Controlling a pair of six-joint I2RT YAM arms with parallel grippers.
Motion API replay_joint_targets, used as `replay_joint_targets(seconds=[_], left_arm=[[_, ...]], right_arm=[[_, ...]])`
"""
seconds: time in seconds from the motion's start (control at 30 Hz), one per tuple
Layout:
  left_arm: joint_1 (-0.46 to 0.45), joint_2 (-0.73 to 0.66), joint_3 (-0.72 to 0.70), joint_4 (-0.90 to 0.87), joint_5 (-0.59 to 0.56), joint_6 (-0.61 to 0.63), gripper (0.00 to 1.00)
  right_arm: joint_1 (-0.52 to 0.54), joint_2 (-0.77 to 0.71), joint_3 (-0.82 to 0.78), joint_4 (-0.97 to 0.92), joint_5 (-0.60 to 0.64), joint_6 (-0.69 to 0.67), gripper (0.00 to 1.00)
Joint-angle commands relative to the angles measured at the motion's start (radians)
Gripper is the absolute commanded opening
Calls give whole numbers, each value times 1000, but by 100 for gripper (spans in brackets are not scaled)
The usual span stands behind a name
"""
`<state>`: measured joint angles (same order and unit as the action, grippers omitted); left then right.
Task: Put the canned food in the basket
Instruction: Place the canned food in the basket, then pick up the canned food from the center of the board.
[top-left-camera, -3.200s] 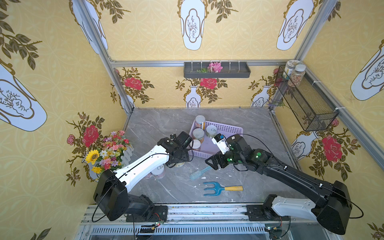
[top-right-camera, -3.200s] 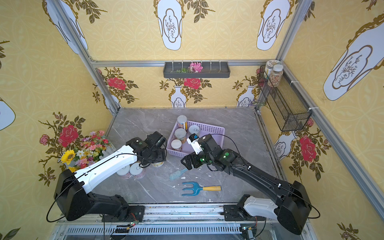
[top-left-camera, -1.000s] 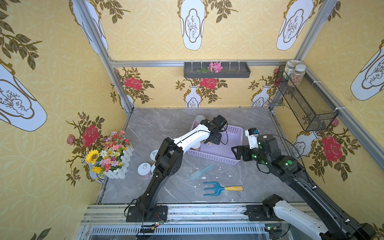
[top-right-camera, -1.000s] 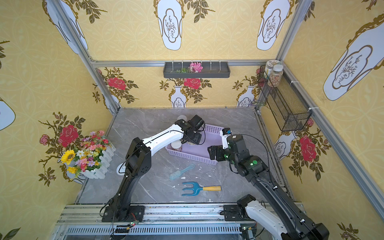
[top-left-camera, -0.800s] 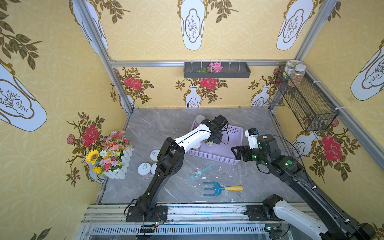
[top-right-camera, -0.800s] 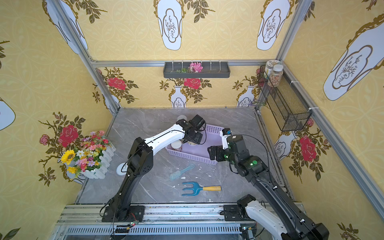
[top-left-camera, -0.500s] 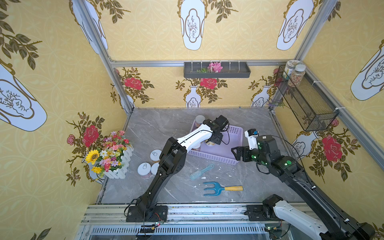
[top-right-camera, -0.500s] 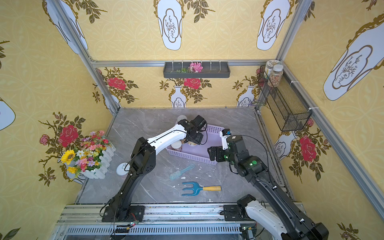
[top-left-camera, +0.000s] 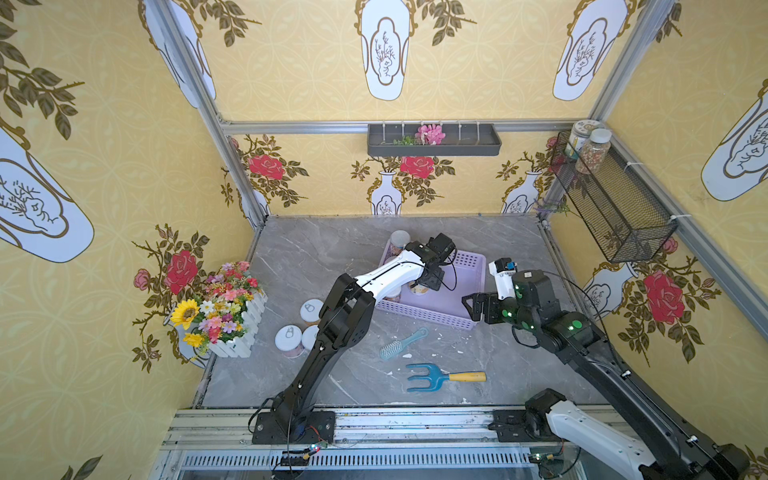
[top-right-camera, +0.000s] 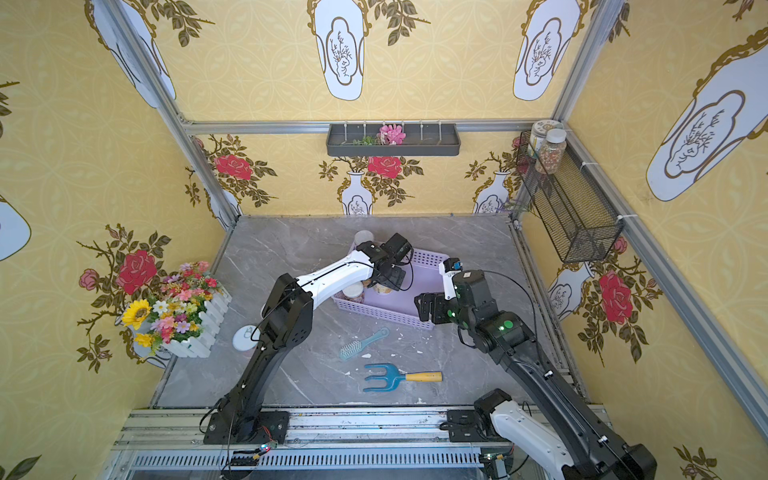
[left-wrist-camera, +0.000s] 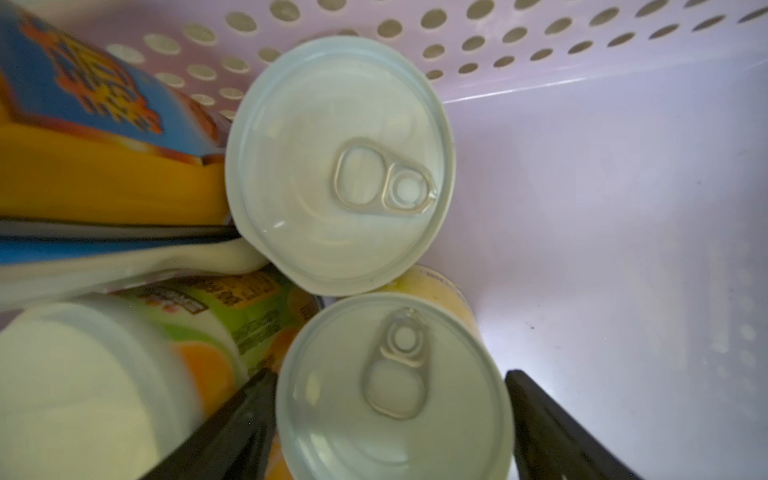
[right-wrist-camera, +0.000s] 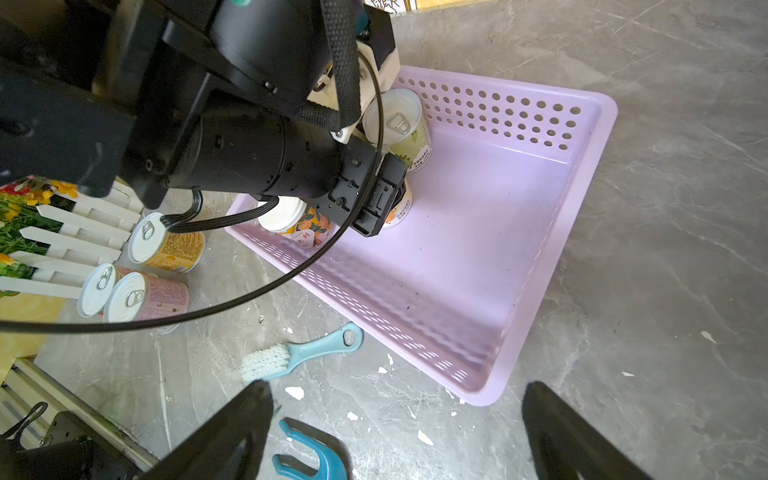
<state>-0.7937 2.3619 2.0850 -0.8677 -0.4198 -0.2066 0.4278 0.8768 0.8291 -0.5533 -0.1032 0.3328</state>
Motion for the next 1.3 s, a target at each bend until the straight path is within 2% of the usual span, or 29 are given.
replay_joint_targets(seconds=[0.0, 0.17, 0.33, 0.67, 0.83, 1.03, 1.27], left_arm=[[5, 8, -5, 19, -19, -6, 93], [5, -5, -4, 22, -5, -7, 95], [4, -44, -7, 29, 26, -20, 91], [-7, -208, -88, 46, 87, -78, 90], [-6, -415, -315, 137, 112, -154, 90], [6, -657, -615, 223, 111, -272, 93], [73, -857, -867, 232, 87, -394, 95]], right_arm=[[0, 0, -1, 7, -1, -1, 97], [0, 2, -5, 9, -3, 4, 97], [1, 2, -3, 7, 7, 10, 97], [0, 24, 4, 24, -21, 64, 97], [2, 65, 21, 50, -26, 162, 97], [30, 124, 1, 168, -90, 153, 97], [276, 259, 53, 232, 81, 122, 97]])
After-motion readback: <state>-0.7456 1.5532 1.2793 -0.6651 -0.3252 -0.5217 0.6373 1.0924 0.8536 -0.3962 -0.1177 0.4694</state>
